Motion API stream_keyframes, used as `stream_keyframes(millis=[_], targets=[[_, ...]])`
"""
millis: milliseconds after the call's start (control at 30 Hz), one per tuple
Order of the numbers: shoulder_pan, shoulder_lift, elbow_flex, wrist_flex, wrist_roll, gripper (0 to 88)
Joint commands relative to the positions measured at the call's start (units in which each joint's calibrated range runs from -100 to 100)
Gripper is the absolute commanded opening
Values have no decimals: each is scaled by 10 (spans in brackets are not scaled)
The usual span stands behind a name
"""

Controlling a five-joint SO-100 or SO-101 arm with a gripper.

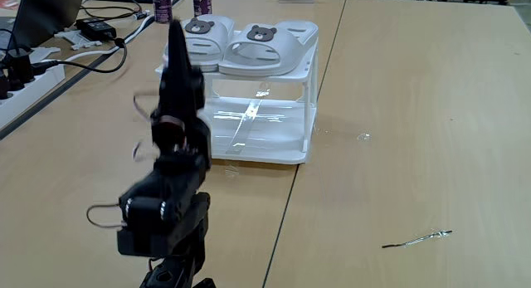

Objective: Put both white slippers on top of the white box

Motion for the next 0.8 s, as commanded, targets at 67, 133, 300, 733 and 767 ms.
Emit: stream_keyframes(millis=[67, 133, 300, 733, 767], targets=[[-34, -106, 13, -24, 4, 8], [-36, -152, 13, -24, 4, 8], [-38, -281, 11, -24, 4, 8], [-35, -281, 10, -24, 4, 8], [-35, -281, 10, -24, 4, 8]])
